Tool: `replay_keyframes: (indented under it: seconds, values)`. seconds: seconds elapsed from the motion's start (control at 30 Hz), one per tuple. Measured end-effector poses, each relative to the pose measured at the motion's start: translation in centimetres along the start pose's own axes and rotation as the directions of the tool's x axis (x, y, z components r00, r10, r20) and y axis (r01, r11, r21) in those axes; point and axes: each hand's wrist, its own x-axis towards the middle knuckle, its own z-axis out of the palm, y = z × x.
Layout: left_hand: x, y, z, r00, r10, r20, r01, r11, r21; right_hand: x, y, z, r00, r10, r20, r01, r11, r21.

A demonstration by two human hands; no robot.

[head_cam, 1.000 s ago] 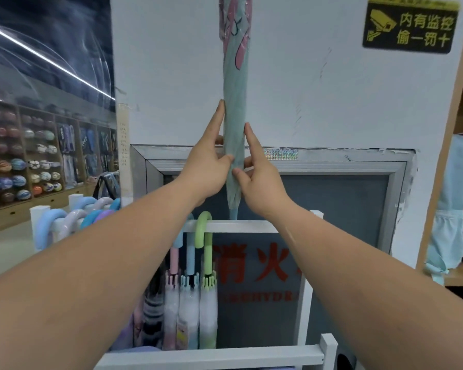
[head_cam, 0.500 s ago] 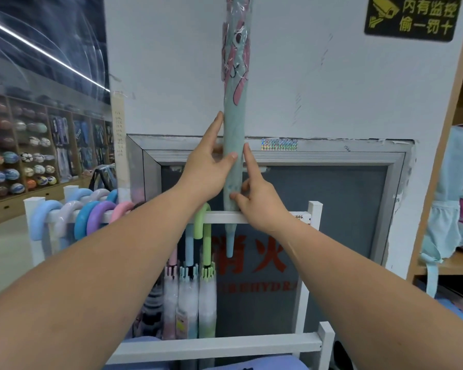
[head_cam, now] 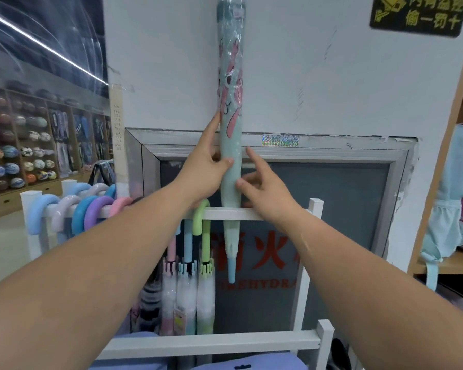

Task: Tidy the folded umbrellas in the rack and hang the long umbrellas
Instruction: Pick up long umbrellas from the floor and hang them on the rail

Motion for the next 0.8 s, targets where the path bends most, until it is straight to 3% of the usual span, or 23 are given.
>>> replay_keyframes:
  seconds: [0.07,0.13,0.37,0.63,0.8]
  values:
    - [-0.8,-1.1,0.1,0.999,-0.014,0.031,0.014,1.000,-0.003,0.0,0.1,-0.2,0.998,0.055,-0.017,-0.051,0.984,0.170]
    - [-1.2,-1.8,0.1,0.999,-0.031,0.045,0.029,0.999,0.026,-0.1,0.0,0.0,0.999,0.042,-0.019,-0.038,0.982,0.185]
    - [-1.5,-2.9,-0.1,0.996,-0.014,0.083,-0.002,0.981,0.196,0.3,0.0,1.2,0.998,-0.047,-0.029,0.045,0.998,-0.047]
    - [-0.8,-3.0,0.3,0.997,-0.067,-0.026,0.067,0.998,-0.008,0.0,0.5,1.1,0.999,-0.032,0.029,0.037,0.982,-0.187]
    - [-0.2,-2.6,-0.2,0.996,-0.048,-0.069,0.046,0.999,-0.024,0.0,0.9,1.1,0.994,-0.002,0.106,0.039,0.937,-0.348]
